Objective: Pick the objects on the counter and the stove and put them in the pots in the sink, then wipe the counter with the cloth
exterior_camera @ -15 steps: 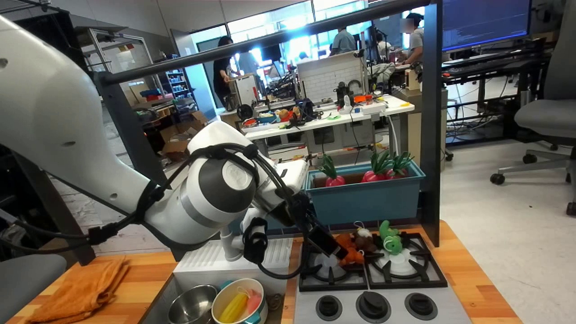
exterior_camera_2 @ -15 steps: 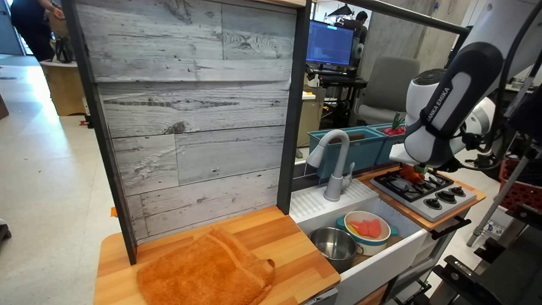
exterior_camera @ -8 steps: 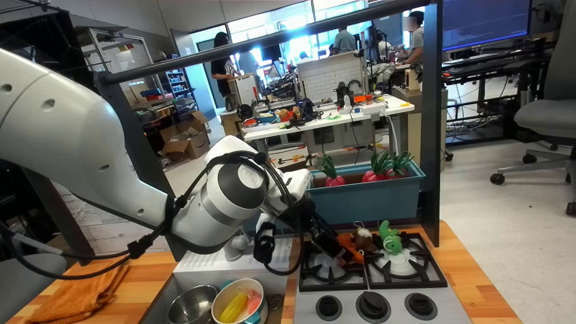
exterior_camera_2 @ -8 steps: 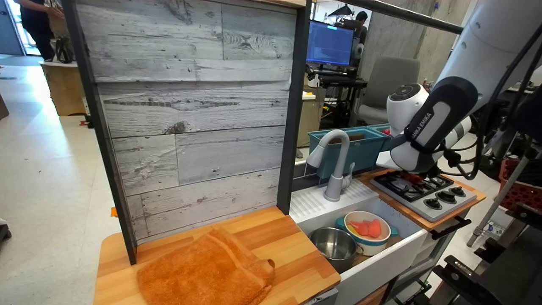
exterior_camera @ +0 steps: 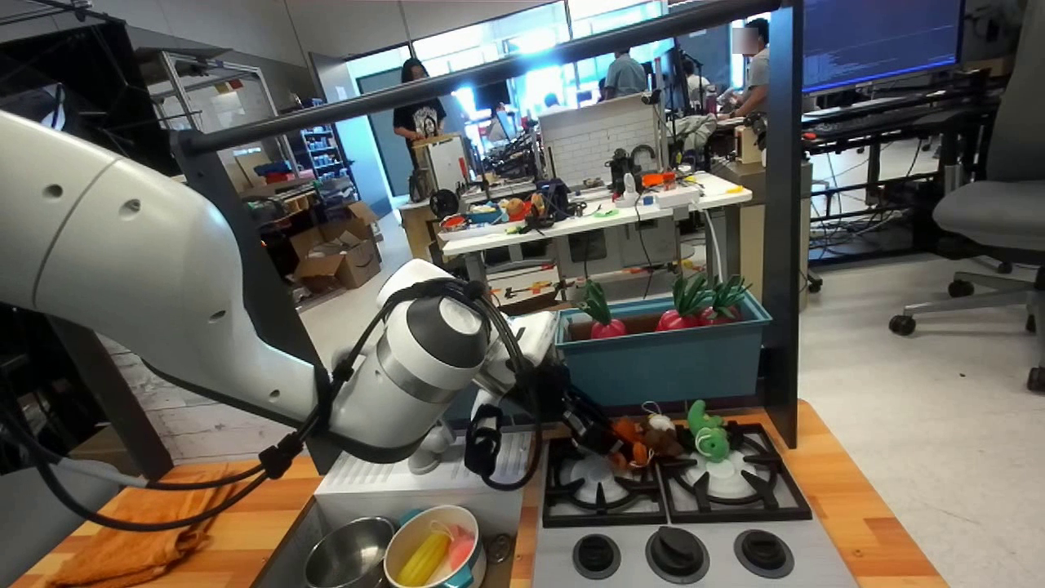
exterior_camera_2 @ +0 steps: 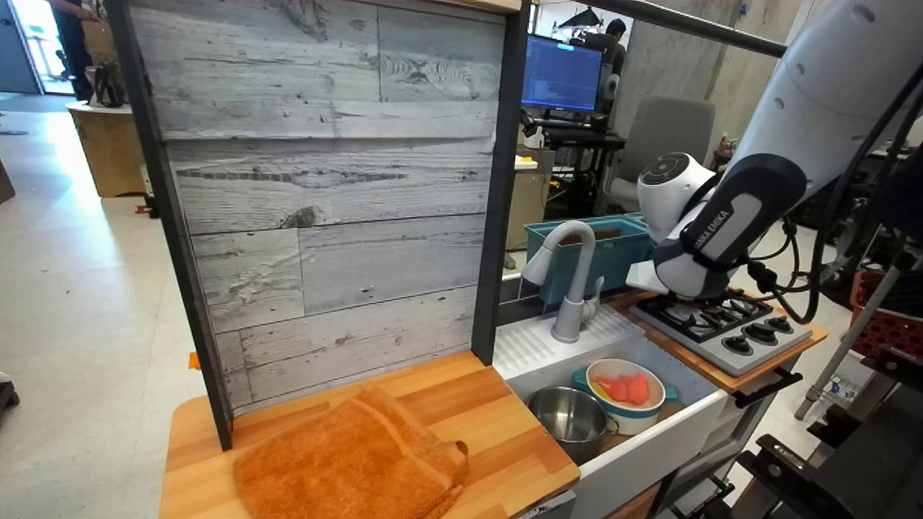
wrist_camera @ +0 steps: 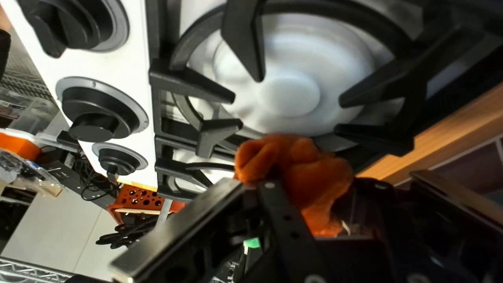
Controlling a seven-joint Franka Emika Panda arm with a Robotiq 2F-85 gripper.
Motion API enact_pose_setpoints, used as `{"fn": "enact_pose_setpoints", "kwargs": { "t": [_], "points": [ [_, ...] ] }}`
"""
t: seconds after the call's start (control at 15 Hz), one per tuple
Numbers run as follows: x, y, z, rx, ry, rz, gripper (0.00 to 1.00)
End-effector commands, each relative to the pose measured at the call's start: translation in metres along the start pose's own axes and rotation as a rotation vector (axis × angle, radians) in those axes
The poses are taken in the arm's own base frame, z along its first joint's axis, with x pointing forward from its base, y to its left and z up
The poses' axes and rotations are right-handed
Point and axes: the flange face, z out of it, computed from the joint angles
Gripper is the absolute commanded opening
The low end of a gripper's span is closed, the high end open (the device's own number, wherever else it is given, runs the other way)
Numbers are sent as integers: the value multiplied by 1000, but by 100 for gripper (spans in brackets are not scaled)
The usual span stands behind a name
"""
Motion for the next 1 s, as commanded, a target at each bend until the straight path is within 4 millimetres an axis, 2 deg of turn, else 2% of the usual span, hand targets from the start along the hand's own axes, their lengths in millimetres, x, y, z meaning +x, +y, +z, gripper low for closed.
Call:
{"fn": "enact_pose_setpoints", "kwargs": {
  "t": [0.0, 0.07, 0.13, 0.53, 0.93],
  "points": [
    [4, -1, 3, 5, 26, 3, 2],
    [3, 2, 1, 11, 29, -2, 5],
    [2, 4, 0, 15, 31, -9, 2],
    [-8, 22, -10, 125, 80, -24, 5],
    [-11, 47, -28, 254, 107, 17, 5]
  ]
}}
